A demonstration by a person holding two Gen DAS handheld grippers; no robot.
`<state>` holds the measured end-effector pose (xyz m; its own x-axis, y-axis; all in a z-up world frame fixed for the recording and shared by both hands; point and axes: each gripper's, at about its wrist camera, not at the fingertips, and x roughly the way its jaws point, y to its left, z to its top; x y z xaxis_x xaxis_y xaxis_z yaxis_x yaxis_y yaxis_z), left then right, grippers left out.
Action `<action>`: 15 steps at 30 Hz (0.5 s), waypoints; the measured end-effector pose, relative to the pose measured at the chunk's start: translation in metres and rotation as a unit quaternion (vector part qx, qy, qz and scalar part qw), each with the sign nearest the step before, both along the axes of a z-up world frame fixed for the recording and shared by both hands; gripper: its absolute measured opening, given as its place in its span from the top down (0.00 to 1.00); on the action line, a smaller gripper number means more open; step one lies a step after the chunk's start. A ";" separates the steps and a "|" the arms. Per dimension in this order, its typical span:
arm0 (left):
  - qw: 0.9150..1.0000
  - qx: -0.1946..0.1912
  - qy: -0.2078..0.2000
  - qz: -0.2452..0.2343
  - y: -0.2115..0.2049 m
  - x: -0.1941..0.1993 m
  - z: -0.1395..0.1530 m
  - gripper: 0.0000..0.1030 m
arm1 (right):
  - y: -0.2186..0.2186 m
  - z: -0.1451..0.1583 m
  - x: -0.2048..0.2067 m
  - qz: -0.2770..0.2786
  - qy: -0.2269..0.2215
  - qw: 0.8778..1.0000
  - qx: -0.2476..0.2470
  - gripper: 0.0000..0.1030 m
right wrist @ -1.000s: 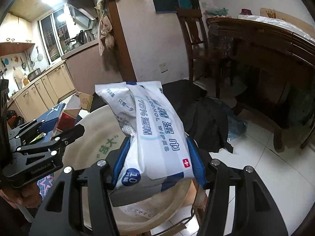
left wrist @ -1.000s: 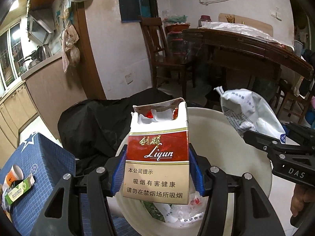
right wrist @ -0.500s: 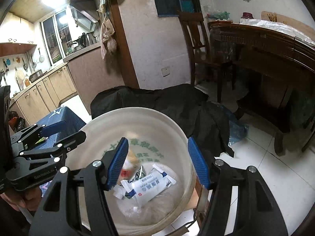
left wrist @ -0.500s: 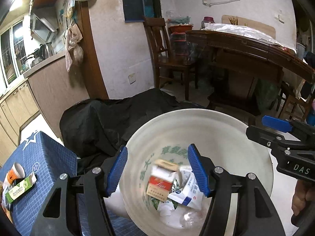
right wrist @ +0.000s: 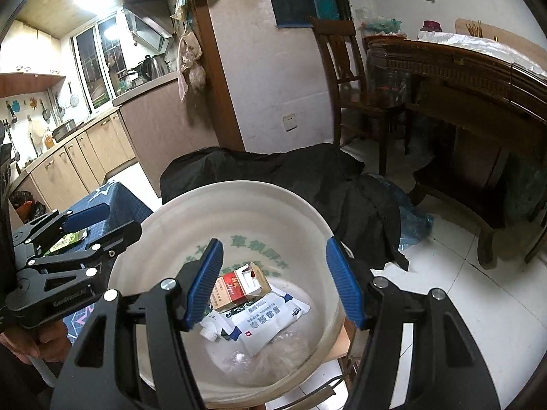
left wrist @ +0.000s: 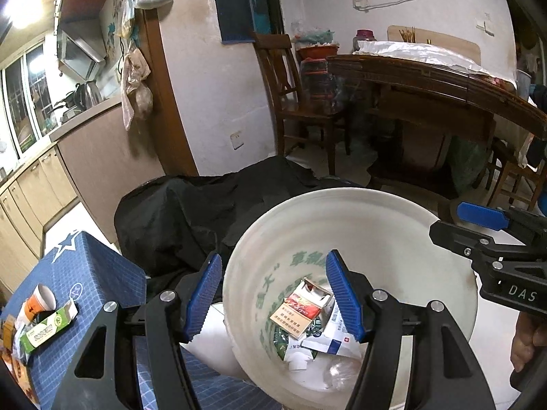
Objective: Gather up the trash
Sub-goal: 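Move both open tools from the bucket back over the trash on the table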
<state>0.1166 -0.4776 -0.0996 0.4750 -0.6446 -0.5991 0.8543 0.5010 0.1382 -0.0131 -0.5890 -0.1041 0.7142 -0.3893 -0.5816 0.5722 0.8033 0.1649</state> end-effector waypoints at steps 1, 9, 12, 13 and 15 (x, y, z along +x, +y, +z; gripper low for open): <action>1.000 -0.001 -0.001 0.002 0.002 0.001 0.001 0.37 | 0.001 0.001 0.001 0.000 0.000 1.000 -0.001 0.41; 0.999 -0.015 -0.004 0.034 0.030 0.012 0.011 0.37 | 0.015 0.009 0.012 0.005 0.003 1.000 -0.019 0.41; 0.998 -0.018 -0.012 0.051 0.048 0.019 0.015 0.37 | 0.023 0.011 0.021 0.015 0.004 1.000 -0.023 0.41; 0.998 -0.019 -0.016 0.059 0.057 0.022 0.016 0.37 | 0.027 0.012 0.024 0.018 0.004 1.000 -0.023 0.41; 0.997 -0.021 -0.019 0.071 0.070 0.028 0.019 0.37 | 0.035 0.012 0.034 0.032 0.004 0.999 -0.024 0.41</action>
